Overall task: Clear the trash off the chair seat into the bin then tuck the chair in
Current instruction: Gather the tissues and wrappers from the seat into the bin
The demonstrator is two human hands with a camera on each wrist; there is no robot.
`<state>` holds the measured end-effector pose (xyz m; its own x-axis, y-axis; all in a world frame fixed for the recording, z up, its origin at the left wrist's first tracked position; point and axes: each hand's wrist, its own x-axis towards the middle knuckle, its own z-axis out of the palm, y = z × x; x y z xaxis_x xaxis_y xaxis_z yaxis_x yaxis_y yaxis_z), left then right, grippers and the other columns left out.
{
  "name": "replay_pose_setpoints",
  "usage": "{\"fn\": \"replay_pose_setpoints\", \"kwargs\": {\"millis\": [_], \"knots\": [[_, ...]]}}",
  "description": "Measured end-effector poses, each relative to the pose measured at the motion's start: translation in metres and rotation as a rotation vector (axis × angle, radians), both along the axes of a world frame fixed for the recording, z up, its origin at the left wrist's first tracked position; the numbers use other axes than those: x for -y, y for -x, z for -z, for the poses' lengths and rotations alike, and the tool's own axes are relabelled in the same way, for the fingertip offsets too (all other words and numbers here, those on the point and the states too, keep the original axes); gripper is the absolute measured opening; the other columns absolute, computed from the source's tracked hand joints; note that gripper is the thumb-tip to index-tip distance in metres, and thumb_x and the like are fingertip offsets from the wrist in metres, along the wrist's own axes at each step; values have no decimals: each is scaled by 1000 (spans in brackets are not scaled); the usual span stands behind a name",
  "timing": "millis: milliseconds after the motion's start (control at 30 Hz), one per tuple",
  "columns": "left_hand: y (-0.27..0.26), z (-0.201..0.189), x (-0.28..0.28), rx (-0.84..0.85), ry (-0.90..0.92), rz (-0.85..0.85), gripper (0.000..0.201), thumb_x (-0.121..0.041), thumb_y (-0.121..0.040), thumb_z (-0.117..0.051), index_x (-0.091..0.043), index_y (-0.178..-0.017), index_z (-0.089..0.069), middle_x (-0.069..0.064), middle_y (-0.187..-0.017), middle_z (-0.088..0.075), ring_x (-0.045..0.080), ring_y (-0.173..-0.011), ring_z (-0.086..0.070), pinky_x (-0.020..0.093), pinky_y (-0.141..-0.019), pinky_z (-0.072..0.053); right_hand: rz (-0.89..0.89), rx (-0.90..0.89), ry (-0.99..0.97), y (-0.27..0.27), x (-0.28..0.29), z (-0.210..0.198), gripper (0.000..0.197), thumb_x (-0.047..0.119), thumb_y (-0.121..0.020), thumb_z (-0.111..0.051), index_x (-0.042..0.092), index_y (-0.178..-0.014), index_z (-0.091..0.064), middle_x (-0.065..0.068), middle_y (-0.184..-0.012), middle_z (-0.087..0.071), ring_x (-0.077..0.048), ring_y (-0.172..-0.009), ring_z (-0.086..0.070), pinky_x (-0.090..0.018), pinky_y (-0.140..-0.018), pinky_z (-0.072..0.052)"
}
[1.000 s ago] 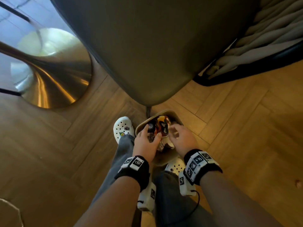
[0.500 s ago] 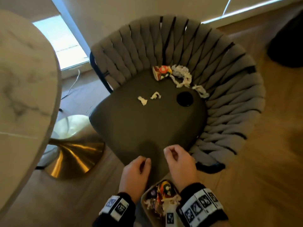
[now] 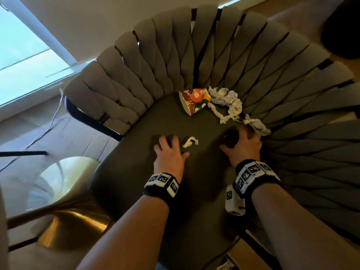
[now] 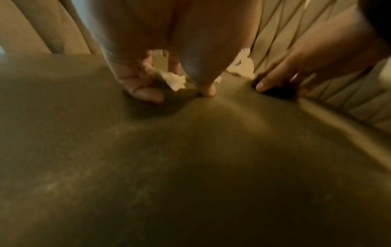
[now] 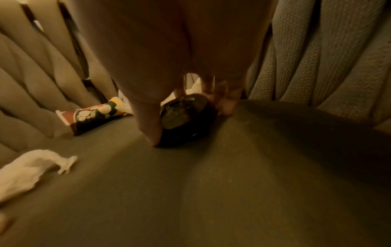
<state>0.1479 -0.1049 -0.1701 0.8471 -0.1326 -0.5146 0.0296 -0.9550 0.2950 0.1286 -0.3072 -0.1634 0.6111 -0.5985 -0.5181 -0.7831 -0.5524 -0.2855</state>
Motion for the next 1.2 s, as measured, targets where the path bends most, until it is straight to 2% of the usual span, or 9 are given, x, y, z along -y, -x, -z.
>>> {"fn": "replay_pose_setpoints", "kwargs": {"millis": [133,233,300,400,533,733,900,1100,1200], "knots": [[-14,8,-2,-79,95,127,43,-13,-98,-54,-16,-140,-41,9,-142,-41,25,-124,-51,36,-101,-47,-16,13,-34,15,-5,2,85,37,-70,-82,9,-136,-36,-18,-142,-33,-41,-131,-33,-49,-107,-35],[-30,-3,5,-3,244,16,22,-25,-105,-39,-16,-120,-52,4,-113,-56,21,-102,-62,34,-86,-52,-107,84,209,7,7,-7,81,51,-66,-77,10,-126,-42,-18,-138,-35,-41,-126,-31,-53,-104,-34],[-48,-10,16,148,297,7,32,-38,-105,-31,-17,-110,-54,-1,-100,-53,18,-93,-60,31,-77,-48,-152,77,290,-6,18,-7,85,57,-64,-74,11,-128,-41,-17,-144,-31,-41,-132,-26,-56,-105,-32],[-83,-13,37,377,258,49,43,-57,-96,-44,-18,-112,-52,3,-110,-47,18,-99,-51,28,-80,-42,-138,26,192,-22,32,5,90,57,-66,-74,11,-134,-37,-15,-147,-27,-40,-136,-22,-57,-107,-32],[-122,4,58,373,-3,216,91,-72,-74,-66,-18,-142,-37,13,-132,-38,30,-116,-40,43,-94,-42,-13,66,72,-26,44,19,91,48,-70,-78,5,-138,-35,-18,-147,-29,-41,-135,-28,-49,-109,-32],[-140,11,61,363,-1,300,53,-19,-93,-63,-10,-142,-46,20,-141,-35,39,-125,-38,47,-103,-43,23,181,31,-12,57,15,70,32,-74,-80,11,-133,-47,-17,-146,-30,-36,-129,-41,-38,-106,-37],[-106,-12,39,316,279,118,36,-27,-98,-59,-8,-128,-58,15,-136,-43,31,-124,-46,41,-105,-44,54,210,-27,-2,50,2,65,30,-73,-82,11,-127,-53,-16,-132,-52,-32,-121,-50,-35,-97,-42],[-16,-57,2,144,512,-179,41,-37,-98,-54,-21,-134,-44,-8,-115,-58,8,-100,-62,23,-80,-53,201,294,-180,21,5,-31,59,37,-70,-84,12,-117,-57,-9,-117,-62,-26,-109,-59,-31,-87,-47],[44,-70,-16,110,542,-291,44,-39,-98,-53,-27,-138,-38,-9,-119,-57,6,-100,-61,18,-80,-51,265,371,-260,49,-22,-57,48,35,-69,-85,19,-104,-56,-2,-103,-64,-19,-95,-60,-27,-78,-46]]}}
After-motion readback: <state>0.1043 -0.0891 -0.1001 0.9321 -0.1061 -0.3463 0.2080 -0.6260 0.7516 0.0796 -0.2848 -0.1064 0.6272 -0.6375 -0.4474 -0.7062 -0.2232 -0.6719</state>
